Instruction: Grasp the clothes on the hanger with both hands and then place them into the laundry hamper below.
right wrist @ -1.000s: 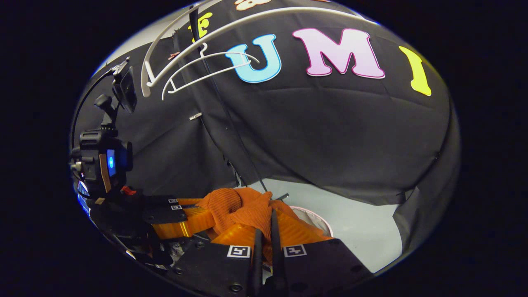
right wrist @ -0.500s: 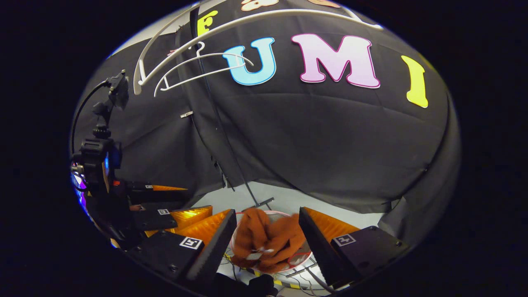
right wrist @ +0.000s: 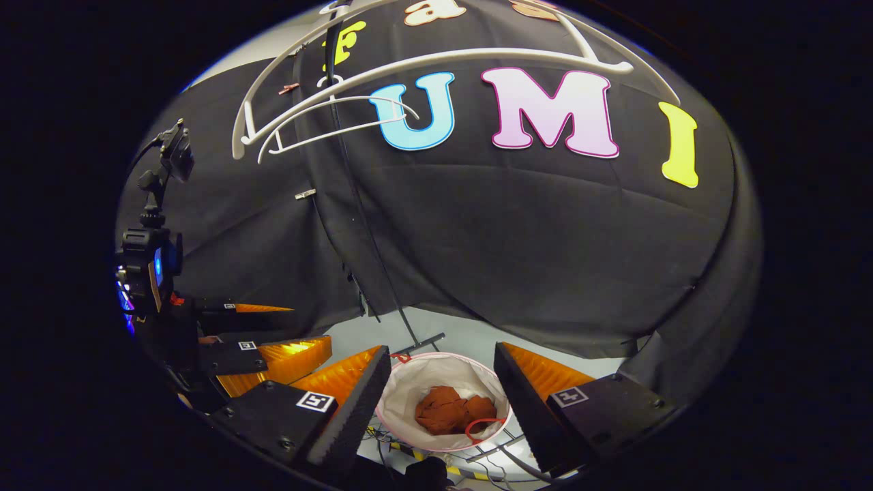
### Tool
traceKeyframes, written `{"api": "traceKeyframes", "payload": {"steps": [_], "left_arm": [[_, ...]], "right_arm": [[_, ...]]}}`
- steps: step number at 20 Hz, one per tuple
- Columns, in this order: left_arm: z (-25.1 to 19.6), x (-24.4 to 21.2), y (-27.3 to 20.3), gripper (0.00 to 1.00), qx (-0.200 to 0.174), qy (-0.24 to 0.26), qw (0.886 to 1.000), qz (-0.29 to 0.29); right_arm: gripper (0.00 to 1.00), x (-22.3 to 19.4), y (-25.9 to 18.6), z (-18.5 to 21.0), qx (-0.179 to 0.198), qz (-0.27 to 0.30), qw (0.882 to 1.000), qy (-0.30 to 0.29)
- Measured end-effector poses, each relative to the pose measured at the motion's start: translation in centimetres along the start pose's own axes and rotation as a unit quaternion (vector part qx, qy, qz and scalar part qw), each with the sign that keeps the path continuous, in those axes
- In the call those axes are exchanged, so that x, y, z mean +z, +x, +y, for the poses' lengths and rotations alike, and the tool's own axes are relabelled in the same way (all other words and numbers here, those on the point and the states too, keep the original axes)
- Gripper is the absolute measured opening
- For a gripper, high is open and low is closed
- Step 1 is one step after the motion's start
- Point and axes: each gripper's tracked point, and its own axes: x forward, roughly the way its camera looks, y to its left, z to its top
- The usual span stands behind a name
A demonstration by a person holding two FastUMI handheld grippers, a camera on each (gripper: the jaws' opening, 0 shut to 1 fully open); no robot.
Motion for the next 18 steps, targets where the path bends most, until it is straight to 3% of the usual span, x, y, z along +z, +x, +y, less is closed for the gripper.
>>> {"api": "traceKeyframes", "payload": {"steps": [9, 18], "left_arm": [[1.7, 1.4, -7.7, 0.96, -0.026, 0.016, 0.996, -0.084], [4.3, 2.5, -20.9, 0.95, -0.089, 0.038, 0.975, -0.198]], "right_arm": [[0.99, 0.4, -5.9, 5.7, -0.021, -0.052, 0.998, -0.02], [0.98, 1.1, -15.7, 14.2, -0.082, -0.16, 0.984, -0.019]]}}
